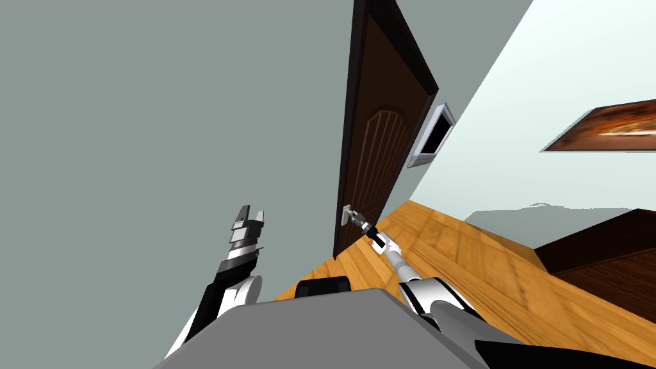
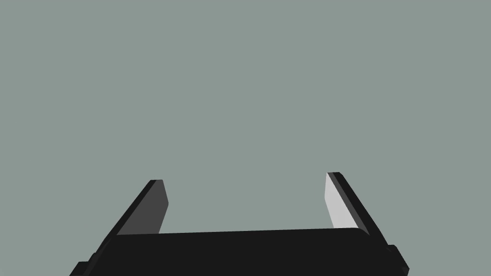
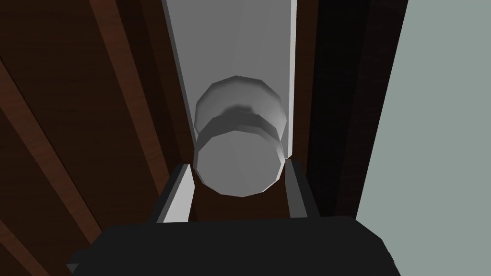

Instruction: Pull the door open

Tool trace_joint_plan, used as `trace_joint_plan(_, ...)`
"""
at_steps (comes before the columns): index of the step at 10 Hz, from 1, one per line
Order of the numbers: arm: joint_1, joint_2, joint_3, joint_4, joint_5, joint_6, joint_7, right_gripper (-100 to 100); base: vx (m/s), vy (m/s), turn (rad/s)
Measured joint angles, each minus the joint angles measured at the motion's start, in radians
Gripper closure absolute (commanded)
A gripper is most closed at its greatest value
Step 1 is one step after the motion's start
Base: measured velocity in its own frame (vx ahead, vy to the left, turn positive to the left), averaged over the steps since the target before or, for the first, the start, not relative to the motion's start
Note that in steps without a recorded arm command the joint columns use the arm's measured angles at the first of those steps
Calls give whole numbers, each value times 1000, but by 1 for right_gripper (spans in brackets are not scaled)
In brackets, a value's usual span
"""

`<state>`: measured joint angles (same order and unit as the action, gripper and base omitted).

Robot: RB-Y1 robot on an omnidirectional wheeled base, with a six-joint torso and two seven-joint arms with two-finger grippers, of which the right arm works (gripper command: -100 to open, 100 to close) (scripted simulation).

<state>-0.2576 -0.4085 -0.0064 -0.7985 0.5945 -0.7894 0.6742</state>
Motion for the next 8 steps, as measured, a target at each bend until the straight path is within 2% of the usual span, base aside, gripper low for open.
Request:
trace_joint_plan(4,-1,0,0,-1,0,-1,0,100,0,0,0)
trace_joint_plan(5,-1,0,0,-1,0,-1,0,100,-40,-72,114)
trace_joint_plan(8,2,4,5,-6,-32,7,-50,100,-49,-96,134)
